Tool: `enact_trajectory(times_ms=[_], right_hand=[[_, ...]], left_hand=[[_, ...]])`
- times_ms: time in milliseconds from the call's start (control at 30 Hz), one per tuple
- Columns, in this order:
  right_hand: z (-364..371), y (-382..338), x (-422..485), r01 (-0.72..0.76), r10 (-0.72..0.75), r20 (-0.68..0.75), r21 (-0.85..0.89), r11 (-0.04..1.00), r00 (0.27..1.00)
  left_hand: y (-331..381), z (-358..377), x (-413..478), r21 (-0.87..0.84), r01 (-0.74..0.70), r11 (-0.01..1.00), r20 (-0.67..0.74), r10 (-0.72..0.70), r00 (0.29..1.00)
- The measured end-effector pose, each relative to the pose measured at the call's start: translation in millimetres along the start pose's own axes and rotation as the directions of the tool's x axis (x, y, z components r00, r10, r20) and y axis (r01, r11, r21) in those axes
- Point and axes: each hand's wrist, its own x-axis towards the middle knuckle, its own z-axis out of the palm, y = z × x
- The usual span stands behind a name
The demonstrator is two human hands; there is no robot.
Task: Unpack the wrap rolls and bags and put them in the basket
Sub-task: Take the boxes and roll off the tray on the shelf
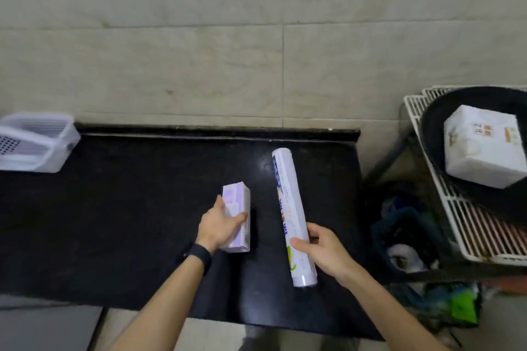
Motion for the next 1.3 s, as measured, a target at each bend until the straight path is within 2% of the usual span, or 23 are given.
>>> enact_trajectory(times_ms=[100,267,400,500,667,800,933,1033,1133,1300], right_hand=[[50.5,26.4,27.4,-0.088,0.087,-0.011,-0.073,0.993,0.996],[114.3,31.1,58.1,-0.154,0.15,-0.04,-0.13,0.98,0.988],[141.9,23.4,72.7,-0.206,0.195,-0.101,-0.108,0.973,0.975],[149.0,20.2,77.9,-0.211,0.184,-0.166,-0.162,0.964,0.969],[143.7,23.6,80.4,-0.143,0.095,-0.159,-0.328,0.934,0.983],[142.4,30.2,79.5,-0.151,0.105,-0.154,-0.328,0.932,0.982],[140.5,28.2,75.9,-0.142,0.104,-0.129,-0.332,0.933,0.986],[128.6,17.8,69.2,-0.112,0.085,-0.094,-0.351,0.93,0.992],[103.2,0.6,57.2,-0.044,-0.011,-0.126,-0.424,0.905,0.992],[26.1,-34.9,16.2,0.079,-0.213,-0.194,-0.534,0.842,0.958]], left_hand=[[-37.8,1.2,15.9,0.018,0.024,1.0,-0.001,-0.024,1.0],[-67.0,4.5,35.2,-0.007,0.005,1.0,0.043,-0.004,0.999],[-74.6,6.5,45.1,0.001,0.011,1.0,0.056,-0.011,0.998],[-76.9,7.8,48.6,0.027,0.006,1.0,0.067,-0.008,0.998],[-80.7,10.4,48.6,0.048,0.002,0.999,0.082,-0.006,0.997],[-77.9,11.6,49.3,0.063,0.005,0.998,0.094,-0.011,0.995],[-72.1,10.7,48.4,0.158,0.006,0.987,0.113,-0.024,0.993],[-62.4,6.6,43.3,0.231,-0.002,0.973,0.053,-0.01,0.999],[-42.7,2.0,36.2,0.298,-0.055,0.953,-0.035,0.069,0.997],[18.7,10.0,27.6,0.408,-0.284,0.868,0.006,0.309,0.951]])
